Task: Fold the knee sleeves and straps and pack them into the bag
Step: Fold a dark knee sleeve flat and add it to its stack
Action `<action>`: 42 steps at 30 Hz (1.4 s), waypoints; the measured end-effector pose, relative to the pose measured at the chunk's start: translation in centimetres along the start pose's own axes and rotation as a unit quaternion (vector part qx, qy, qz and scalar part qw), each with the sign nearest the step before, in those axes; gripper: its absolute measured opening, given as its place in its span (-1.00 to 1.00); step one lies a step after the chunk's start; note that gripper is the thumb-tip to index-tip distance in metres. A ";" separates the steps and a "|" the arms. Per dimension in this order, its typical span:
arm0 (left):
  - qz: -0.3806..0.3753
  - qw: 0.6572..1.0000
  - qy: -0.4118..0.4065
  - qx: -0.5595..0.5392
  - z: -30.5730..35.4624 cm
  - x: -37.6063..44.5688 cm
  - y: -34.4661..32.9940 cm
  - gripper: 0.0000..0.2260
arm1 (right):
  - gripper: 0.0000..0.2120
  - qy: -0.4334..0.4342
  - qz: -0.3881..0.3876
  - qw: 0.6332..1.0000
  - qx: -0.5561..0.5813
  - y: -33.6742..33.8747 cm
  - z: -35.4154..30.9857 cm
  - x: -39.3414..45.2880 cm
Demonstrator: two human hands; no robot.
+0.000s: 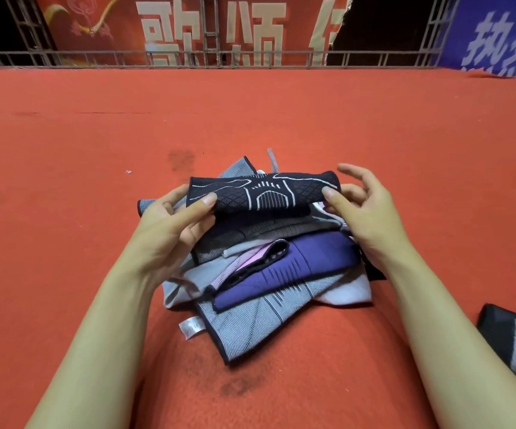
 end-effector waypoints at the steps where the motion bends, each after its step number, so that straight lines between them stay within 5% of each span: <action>1: 0.027 1.000 -0.002 -0.010 0.1 0.1 0.3 -0.40 | -0.59 0.016 -0.011 1.000 -0.011 0.0 -0.3 0.0; 7: 0.053 0.998 0.009 -0.036 0.3 0.6 1.0 -0.52 | -0.62 0.076 -0.073 0.942 -0.317 -0.6 -1.9 -0.2; 11: 0.048 0.972 0.034 -0.227 -0.9 1.0 0.0 -0.88 | -0.59 0.085 -0.076 0.906 -0.407 -2.1 -2.5 0.1; 13: 0.037 0.957 0.036 -0.284 -1.4 0.9 -1.3 -0.83 | -0.59 0.110 -0.077 0.900 -0.415 -2.8 -3.1 0.0; 18: -0.024 0.989 0.088 -0.121 -3.3 0.7 -3.8 -0.80 | -0.77 0.148 -0.140 0.902 -0.380 -4.3 -3.7 -0.9; 23: -0.027 0.986 0.107 -0.125 -3.7 0.4 -3.8 -0.70 | -0.67 0.137 -0.213 0.893 -0.372 -4.6 -2.8 -0.8; 29: -0.005 0.982 0.106 -0.157 -3.9 0.0 -3.1 -0.66 | -0.69 0.119 -0.178 0.912 -0.350 -2.8 -2.9 -0.4; 34: -0.070 0.977 0.133 -0.149 -4.6 -0.7 -3.1 -0.69 | -0.84 0.113 -0.183 0.969 -0.123 -3.1 -4.4 -0.5; 42: -0.156 0.982 0.107 0.028 -4.9 -1.0 -4.4 -0.73 | -0.86 0.088 -0.088 0.989 -0.085 -5.0 -2.2 -0.4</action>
Point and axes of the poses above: each hand's wrist, its own x-axis towards the middle knuckle, its own y-axis out of the back of the hand, z = x × y, the point moved 4 cm from there along x, towards the middle knuckle, and after that the axes turned 13 degrees about -z, right-handed, at the moved point
